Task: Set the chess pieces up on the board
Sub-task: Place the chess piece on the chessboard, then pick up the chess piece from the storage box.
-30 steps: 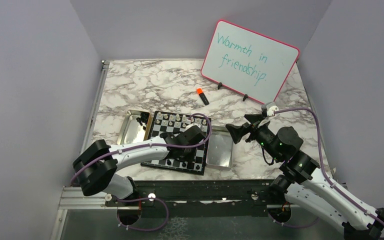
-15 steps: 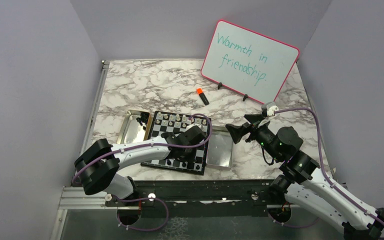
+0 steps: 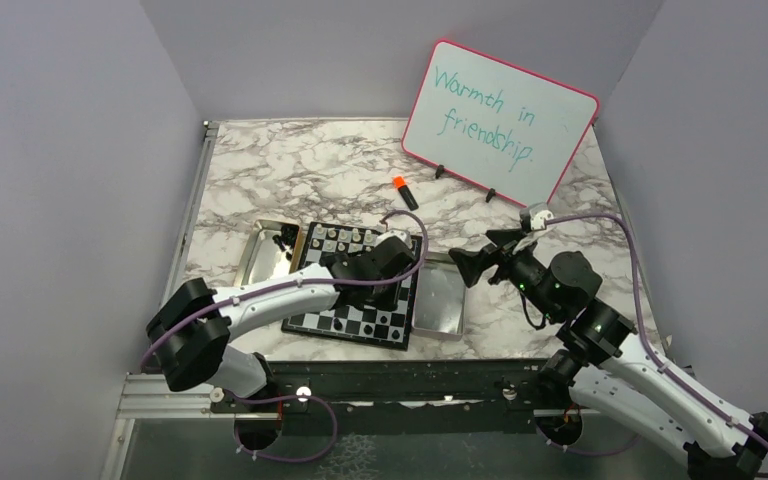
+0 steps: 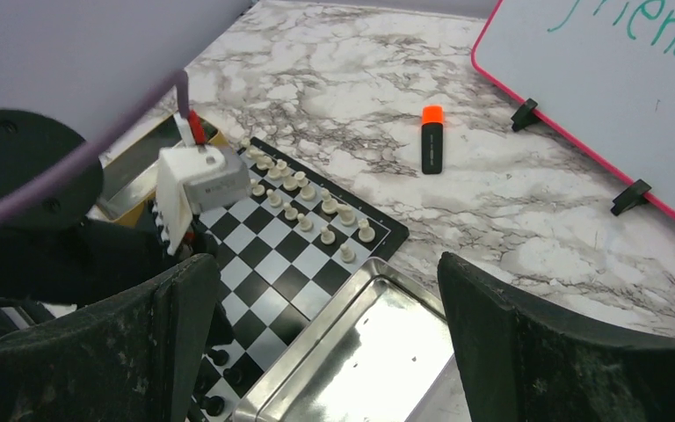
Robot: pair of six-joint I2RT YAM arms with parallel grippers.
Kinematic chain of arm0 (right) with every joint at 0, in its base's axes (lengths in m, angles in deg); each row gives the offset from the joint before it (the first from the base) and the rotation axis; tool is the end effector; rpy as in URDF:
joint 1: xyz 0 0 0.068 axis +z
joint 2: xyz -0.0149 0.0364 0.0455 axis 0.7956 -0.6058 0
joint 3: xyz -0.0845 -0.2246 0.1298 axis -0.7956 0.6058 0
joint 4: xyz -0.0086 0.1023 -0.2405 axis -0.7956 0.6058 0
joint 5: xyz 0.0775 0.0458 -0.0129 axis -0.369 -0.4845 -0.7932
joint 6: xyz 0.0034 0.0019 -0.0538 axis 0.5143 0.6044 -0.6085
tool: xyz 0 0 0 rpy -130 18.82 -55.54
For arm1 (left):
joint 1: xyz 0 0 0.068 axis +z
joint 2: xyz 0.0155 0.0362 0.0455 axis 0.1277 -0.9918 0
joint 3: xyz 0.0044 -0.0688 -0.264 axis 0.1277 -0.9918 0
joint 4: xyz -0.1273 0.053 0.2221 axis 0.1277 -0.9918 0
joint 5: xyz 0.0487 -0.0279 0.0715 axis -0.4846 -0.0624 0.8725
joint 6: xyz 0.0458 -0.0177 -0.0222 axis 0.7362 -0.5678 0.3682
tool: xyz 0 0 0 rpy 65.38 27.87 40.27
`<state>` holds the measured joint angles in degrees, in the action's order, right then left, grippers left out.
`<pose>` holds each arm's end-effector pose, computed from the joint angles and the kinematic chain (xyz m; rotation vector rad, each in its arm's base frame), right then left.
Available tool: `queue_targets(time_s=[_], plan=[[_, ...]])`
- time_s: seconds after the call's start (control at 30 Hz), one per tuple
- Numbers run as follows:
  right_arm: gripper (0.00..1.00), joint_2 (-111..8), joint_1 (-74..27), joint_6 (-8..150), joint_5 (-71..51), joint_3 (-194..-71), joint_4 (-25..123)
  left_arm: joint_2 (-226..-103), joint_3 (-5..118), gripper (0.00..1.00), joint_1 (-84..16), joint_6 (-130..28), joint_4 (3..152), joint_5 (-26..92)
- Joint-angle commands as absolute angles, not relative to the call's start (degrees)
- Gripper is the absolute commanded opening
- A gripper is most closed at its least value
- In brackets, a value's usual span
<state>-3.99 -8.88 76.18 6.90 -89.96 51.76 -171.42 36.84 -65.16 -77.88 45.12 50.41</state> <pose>0.1150 0.1023 0.3118 -0.3306 1.6302 0.6135 0.1547 -0.2350 0.2098 0.3934 2.6217 -0.3796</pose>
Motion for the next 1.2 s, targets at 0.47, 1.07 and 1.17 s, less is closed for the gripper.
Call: queue_targets(time_s=[0.47, 1.07, 1.17], plan=[[1.00, -12.40, -8.64, 78.91, -1.65, -93.75, 51.73, -165.03, 46.34, 0.32, -26.25, -57.11, 42.72, 49.87], [1.00, -9.65, -8.68, 77.77, 0.52, -91.54, 50.13, -181.05, 44.28, 0.26, -7.88, -60.34, 56.79, 45.31], [1.00, -9.38, -8.70, 77.54, 0.98, -91.53, 50.42, -183.28, 44.88, 0.26, -7.86, -60.87, 57.01, 45.61]])
